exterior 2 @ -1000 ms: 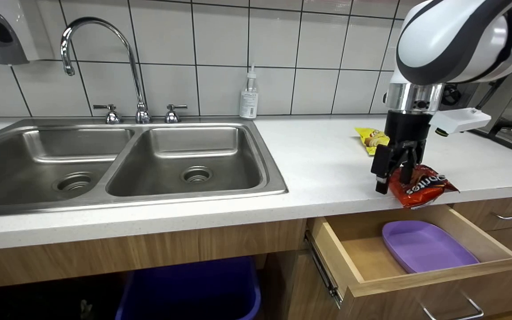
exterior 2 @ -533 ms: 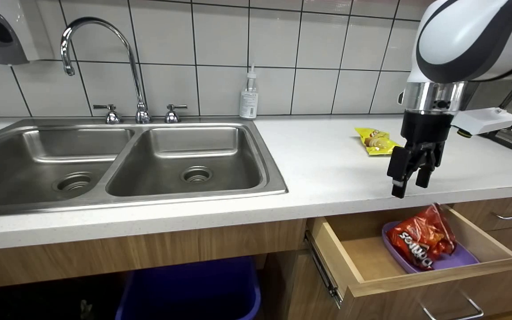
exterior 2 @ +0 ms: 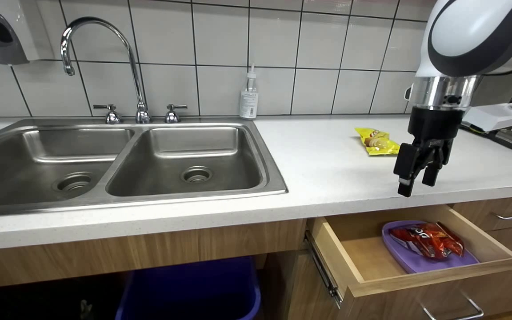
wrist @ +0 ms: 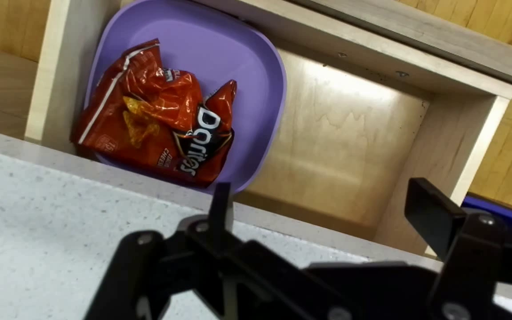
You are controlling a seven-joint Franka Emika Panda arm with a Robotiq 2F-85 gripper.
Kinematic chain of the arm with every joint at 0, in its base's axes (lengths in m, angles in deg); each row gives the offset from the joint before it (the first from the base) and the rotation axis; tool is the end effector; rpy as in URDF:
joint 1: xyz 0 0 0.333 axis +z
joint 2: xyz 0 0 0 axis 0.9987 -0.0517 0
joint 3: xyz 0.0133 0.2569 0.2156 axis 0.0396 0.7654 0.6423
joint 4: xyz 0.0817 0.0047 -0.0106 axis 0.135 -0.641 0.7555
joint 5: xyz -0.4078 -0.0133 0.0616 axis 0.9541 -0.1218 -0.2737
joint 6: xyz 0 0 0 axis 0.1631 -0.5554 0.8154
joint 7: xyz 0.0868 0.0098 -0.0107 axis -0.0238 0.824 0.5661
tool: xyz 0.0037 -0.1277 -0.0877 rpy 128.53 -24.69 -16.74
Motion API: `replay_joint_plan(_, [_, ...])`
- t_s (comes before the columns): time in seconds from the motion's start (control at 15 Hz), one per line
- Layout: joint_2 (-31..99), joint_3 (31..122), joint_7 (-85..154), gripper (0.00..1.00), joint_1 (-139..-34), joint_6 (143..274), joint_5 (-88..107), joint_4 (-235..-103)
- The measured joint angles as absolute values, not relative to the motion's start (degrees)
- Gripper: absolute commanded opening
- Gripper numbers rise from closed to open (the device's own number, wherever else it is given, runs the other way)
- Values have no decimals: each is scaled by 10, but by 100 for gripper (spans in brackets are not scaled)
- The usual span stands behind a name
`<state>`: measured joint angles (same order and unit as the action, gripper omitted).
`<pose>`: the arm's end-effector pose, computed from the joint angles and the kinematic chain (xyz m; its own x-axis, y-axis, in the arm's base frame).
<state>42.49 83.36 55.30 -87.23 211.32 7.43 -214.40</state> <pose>0.4892 0.0240 0.2039 0.9294 0.3444 -0.1323 0.3431 -0.9387 -0.0335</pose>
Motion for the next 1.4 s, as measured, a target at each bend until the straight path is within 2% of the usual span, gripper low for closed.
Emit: replay_joint_plan(1.4, [413, 802, 553, 100, -878, 2132, 54, -2047])
